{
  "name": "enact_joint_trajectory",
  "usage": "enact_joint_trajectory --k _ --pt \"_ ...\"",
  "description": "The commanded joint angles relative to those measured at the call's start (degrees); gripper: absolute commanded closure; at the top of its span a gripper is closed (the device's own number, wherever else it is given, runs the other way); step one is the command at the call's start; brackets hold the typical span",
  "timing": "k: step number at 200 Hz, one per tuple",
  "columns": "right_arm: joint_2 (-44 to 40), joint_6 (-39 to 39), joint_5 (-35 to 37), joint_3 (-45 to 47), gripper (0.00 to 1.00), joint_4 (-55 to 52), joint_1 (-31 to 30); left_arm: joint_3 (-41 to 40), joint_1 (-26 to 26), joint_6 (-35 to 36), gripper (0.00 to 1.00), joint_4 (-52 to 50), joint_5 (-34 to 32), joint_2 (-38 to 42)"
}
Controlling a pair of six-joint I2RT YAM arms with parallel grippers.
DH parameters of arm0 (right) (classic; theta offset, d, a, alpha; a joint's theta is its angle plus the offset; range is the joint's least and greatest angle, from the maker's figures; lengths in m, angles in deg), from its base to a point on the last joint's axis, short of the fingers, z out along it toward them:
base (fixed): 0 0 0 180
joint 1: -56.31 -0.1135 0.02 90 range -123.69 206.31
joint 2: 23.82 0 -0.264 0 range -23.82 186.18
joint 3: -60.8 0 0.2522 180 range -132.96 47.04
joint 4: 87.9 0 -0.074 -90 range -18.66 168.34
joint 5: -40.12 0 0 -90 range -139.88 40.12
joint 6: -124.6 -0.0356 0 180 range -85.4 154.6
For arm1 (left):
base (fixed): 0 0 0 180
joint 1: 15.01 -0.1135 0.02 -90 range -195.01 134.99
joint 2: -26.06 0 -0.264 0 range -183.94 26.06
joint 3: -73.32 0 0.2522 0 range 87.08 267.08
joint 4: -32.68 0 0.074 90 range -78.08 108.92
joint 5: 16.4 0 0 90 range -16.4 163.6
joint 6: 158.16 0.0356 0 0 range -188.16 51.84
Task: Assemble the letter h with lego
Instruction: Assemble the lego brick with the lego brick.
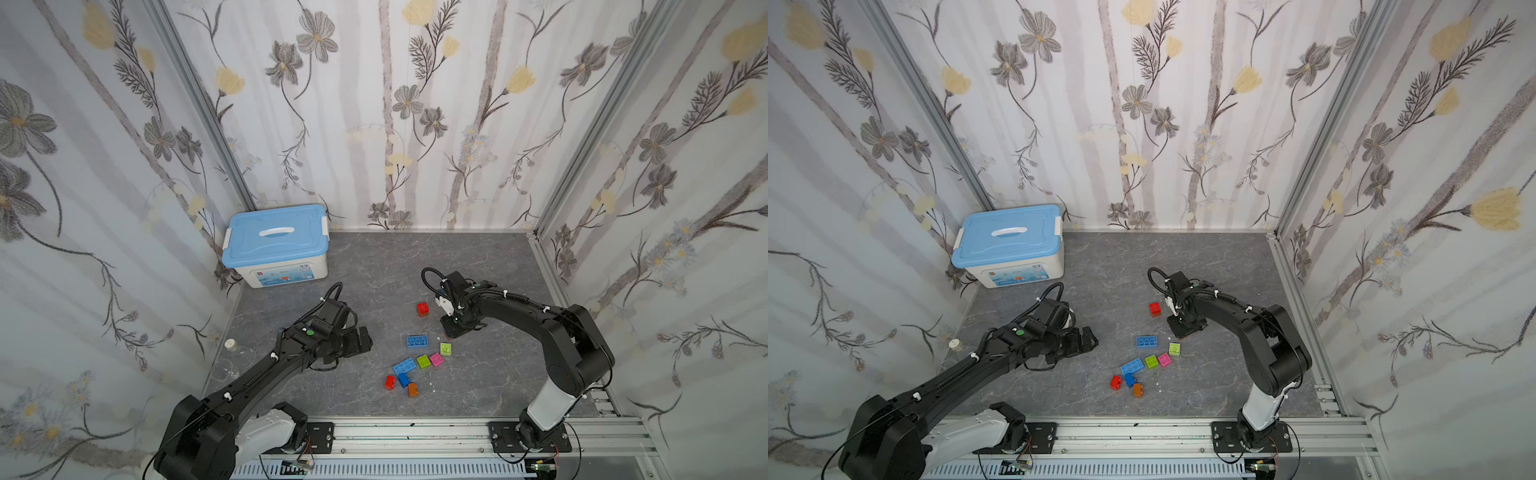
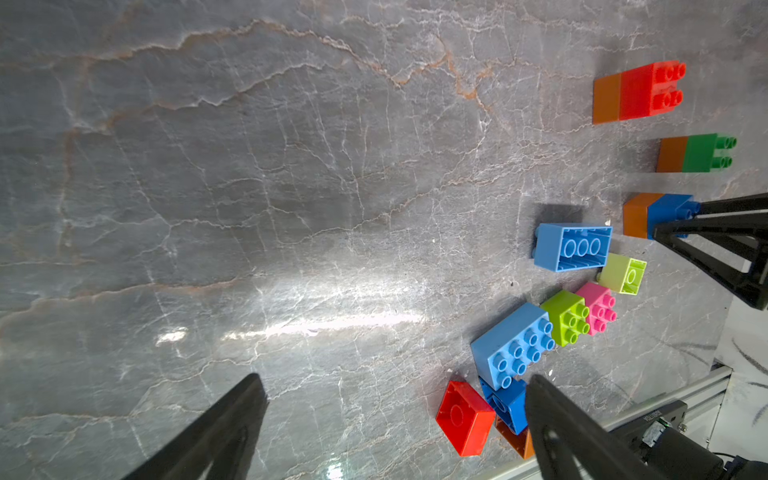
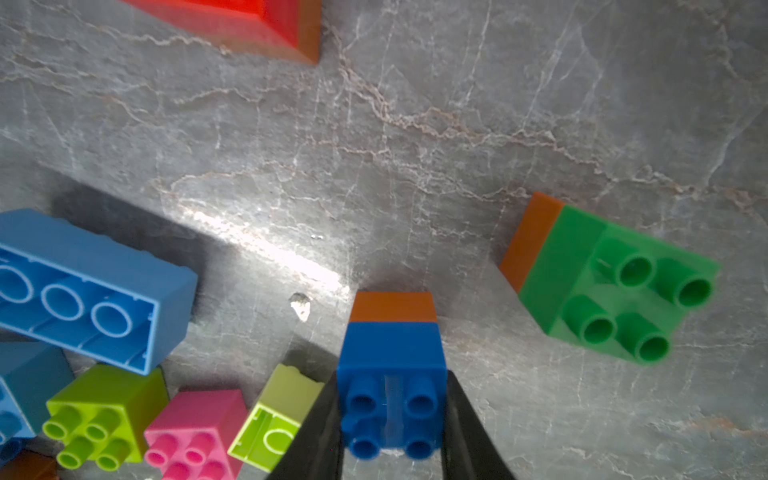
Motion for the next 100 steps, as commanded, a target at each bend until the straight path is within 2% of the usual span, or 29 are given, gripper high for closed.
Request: enact_joint_trajectory --k 1,46,100 --pt "2.89 -1.83 1.72 0.23 0.79 -3.40 0.03 0.50 0.02 0.19 0.00 1.22 0.23 -0.26" --pt "5.13 -2.86 0.58 -4.36 0.79 -4.27 0.33 0.30 0.01 0.13 0.00 0.12 -0.54 0.97" --pt "9.57 -7.74 3.01 -13.70 0.76 -6.10 0.21 -0.34 0.01 -0.73 0.00 -0.88 -1.90 2.74"
